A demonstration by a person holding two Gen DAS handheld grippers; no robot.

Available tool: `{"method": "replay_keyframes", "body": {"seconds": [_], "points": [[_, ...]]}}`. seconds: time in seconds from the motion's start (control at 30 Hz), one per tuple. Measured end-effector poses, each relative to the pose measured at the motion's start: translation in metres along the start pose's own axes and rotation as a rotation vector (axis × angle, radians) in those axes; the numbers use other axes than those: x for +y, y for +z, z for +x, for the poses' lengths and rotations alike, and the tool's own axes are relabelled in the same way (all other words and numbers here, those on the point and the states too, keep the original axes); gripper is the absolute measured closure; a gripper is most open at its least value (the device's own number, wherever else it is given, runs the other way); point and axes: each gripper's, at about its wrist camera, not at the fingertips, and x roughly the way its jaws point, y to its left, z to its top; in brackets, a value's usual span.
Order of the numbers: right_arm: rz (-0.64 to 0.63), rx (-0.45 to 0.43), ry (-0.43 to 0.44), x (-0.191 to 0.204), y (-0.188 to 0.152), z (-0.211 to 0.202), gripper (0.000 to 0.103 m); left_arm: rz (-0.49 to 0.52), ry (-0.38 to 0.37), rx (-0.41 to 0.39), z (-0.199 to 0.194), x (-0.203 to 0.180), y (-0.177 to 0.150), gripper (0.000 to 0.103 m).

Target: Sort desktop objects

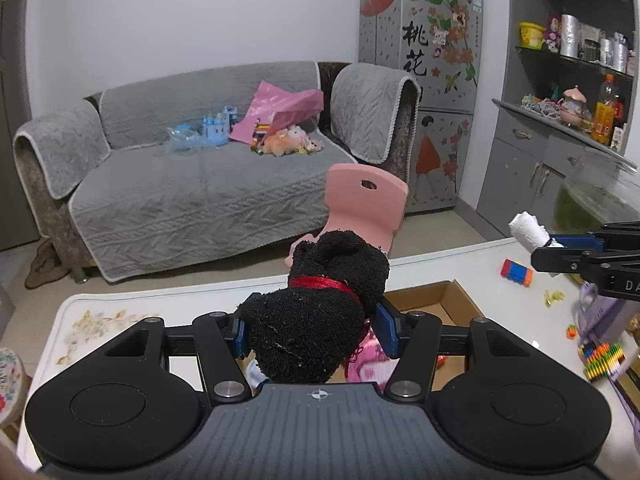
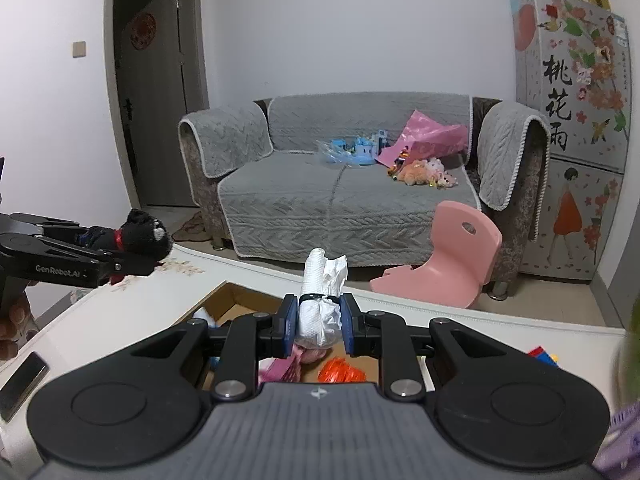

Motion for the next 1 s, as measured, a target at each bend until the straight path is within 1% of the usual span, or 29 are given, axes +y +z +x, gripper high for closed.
{"method": "replay_keyframes", "body": {"seconds": [0.1, 0.2, 0.37, 0.6, 1.0], "points": [[0.005, 0.019, -0.013, -0.003, 0.001, 0.015, 0.082, -0.002, -0.006, 0.024, 0.021, -0.002, 0.001, 0.04], [0.013, 0.041, -0.022, -0.005, -0.001, 0.028, 0.082, 0.013, 0.005, 0.05, 0.043, -0.006, -0.004, 0.04], [0.016, 0.078, -0.026, -0.008, -0.008, 0.047, 0.082, 0.014, 0.013, 0.08, 0.068, -0.005, -0.013, 0.04], [0.023, 0.127, -0.037, -0.008, -0.014, 0.066, 0.082, 0.018, 0.011, 0.106, 0.091, -0.006, -0.022, 0.04], [0.026, 0.189, -0.055, -0.013, -0.022, 0.088, 0.082, 0.009, -0.017, 0.153, 0.119, -0.011, -0.038, 0.04]]}}
